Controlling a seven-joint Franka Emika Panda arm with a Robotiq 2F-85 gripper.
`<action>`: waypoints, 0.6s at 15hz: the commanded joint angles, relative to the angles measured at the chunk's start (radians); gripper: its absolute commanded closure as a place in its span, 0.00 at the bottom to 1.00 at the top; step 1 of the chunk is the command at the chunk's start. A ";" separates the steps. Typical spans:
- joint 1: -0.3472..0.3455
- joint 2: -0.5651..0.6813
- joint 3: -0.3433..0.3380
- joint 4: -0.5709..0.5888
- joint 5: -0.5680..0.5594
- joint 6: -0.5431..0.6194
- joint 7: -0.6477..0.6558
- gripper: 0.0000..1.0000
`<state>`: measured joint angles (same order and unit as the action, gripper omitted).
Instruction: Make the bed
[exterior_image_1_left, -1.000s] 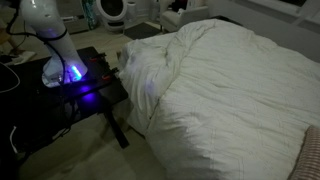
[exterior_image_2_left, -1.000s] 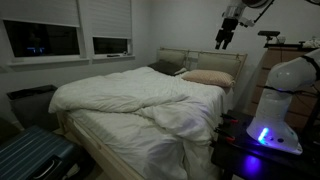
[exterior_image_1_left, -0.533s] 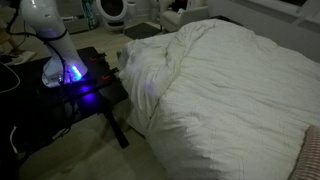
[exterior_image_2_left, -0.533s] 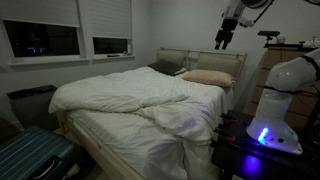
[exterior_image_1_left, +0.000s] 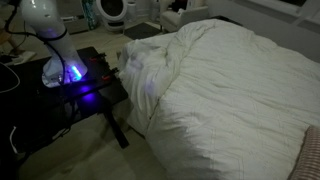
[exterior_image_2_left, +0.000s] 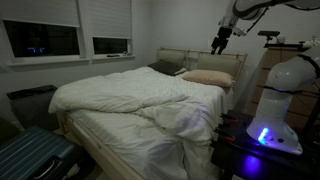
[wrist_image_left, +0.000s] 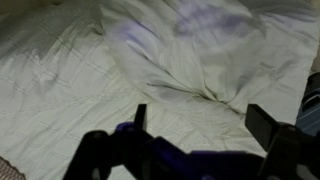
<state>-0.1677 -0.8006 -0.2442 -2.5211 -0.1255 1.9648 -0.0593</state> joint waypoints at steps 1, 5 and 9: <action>-0.006 0.080 -0.071 -0.027 -0.021 0.129 -0.134 0.00; 0.018 0.217 -0.148 -0.035 -0.014 0.257 -0.321 0.00; 0.043 0.386 -0.189 -0.023 0.008 0.384 -0.474 0.00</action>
<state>-0.1438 -0.5388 -0.4139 -2.5676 -0.1347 2.2654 -0.4365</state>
